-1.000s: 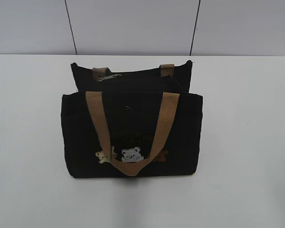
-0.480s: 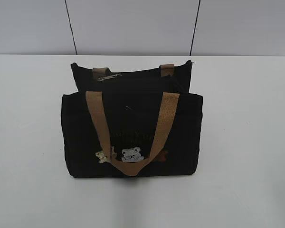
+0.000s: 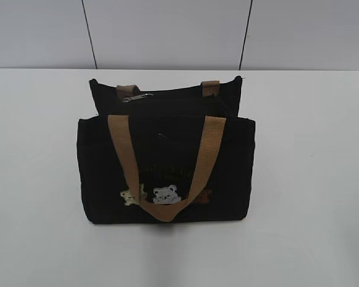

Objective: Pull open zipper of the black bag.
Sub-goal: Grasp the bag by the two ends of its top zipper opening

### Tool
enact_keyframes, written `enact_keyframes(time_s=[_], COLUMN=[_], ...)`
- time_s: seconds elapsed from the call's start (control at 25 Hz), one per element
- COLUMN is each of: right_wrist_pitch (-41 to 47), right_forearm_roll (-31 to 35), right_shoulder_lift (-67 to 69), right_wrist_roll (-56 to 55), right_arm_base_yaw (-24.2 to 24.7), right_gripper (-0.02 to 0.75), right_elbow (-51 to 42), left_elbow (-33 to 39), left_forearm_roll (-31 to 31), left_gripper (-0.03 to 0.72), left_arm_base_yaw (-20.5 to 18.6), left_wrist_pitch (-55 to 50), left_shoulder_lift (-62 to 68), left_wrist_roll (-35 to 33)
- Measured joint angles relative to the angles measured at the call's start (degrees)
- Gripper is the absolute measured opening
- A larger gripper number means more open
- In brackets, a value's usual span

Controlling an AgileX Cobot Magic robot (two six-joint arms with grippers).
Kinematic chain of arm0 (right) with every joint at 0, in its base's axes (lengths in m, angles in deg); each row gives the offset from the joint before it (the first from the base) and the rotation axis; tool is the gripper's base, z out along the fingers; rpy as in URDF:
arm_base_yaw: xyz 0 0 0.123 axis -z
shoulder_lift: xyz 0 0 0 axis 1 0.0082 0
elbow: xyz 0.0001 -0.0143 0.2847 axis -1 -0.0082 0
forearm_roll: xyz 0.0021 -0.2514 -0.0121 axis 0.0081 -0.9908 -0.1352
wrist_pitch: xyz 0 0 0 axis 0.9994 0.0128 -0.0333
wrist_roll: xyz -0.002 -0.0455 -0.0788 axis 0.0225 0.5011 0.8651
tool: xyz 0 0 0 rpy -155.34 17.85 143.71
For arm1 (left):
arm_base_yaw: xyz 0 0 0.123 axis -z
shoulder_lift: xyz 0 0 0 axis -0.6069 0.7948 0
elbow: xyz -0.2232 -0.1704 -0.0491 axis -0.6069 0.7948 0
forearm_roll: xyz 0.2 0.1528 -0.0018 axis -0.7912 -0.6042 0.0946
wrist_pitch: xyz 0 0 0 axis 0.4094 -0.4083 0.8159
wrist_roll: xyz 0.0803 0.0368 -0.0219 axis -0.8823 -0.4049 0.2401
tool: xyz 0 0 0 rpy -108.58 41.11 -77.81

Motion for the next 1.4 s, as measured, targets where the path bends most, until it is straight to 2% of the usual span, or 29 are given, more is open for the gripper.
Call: enact_keyframes(time_s=[0.56, 0.64, 0.8, 0.88, 0.96, 1.08, 1.24, 1.4], right_wrist_pitch=[0.0, 0.0, -1.15, -2.63, -3.99, -4.5, -5.35, -5.43], right_forearm_roll=[0.12, 0.24, 0.52, 1.27, 2.42, 5.13, 10.3, 14.92], right_shoulder_lift=[0.0, 0.05, 5.39, 9.75, 14.32, 22.36, 33.12, 43.28], right_wrist_roll=[0.0, 0.0, 0.0, 0.0, 0.0, 0.0, 0.01, 2.2], right_arm_base_yaw=[0.0, 0.0, 0.0, 0.0, 0.0, 0.0, 0.0, 0.0], right_gripper=[0.586, 0.586, 0.586, 0.586, 0.586, 0.586, 0.586, 0.586], right_elbow=[0.0, 0.0, 1.05, 2.59, 4.86, 8.65, 14.26, 20.36], left_elbow=[0.0, 0.0, -1.09, -2.54, -3.46, -3.63, -3.63, -5.37], left_forearm_roll=[0.0, 0.0, 0.0, 0.0, 0.0, 1.35, 7.97, 21.88], left_gripper=[0.249, 0.3, 0.491, 0.521, 0.517, 0.498, 0.491, 0.491], left_arm_base_yaw=[0.0, 0.0, 0.0, 0.0, 0.0, 0.0, 0.0, 0.0], left_wrist_pitch=[0.0, 0.0, 2.38, 6.13, 10.41, 16.53, 29.35, 34.26], left_shoulder_lift=[0.0, 0.32, 4.61, 7.34, 11.25, 18.53, 28.08, 39.7], left_wrist_roll=[0.0, 0.0, 0.0, 0.0, -0.56, -5.92, -15.59, -31.56])
